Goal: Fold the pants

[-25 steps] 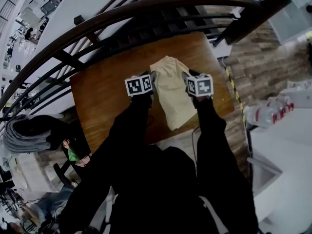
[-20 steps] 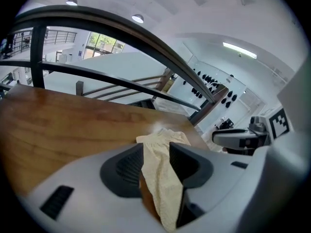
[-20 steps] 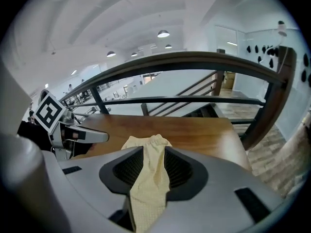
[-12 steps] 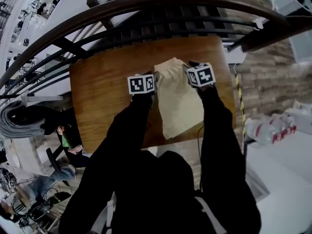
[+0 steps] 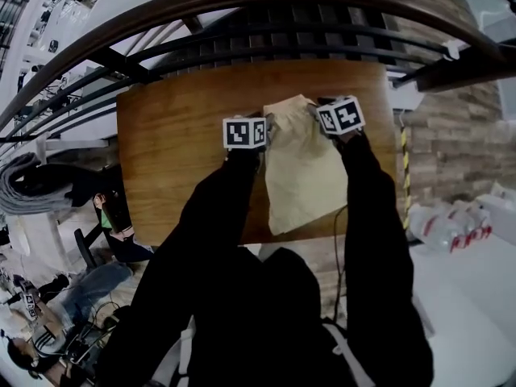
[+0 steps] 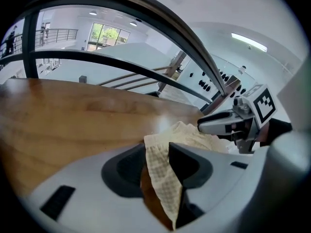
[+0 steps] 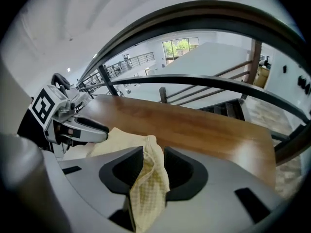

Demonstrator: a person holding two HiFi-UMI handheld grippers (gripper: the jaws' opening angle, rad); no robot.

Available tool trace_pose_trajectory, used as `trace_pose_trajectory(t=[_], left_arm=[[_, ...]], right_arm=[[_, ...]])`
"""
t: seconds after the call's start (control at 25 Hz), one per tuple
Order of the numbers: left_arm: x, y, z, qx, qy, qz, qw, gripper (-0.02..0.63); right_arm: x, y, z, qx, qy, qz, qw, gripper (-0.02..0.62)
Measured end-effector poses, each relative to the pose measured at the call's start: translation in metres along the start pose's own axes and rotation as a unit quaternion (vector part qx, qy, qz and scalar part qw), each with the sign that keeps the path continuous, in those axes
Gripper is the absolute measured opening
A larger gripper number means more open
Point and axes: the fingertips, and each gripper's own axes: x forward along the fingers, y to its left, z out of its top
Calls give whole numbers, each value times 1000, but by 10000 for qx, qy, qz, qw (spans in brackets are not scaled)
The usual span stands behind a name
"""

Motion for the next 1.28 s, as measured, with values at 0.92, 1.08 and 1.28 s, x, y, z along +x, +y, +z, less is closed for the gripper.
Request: trace_pose_trajectory(t=[0.92,1.08,1.28], left_arm=[[-3,-1,0,897,12,98,9959,23],[-13,-10,6,1002,-57,90,9949,20],[-17,-32,10,1148,-159,34,9933,18]], right_arm=[[19,8,-3,-536,215,-23,9983,9],[2,10,1,-577,163,-66,9982,9],[-22,2,-2,-550,56,-139,9984,8]])
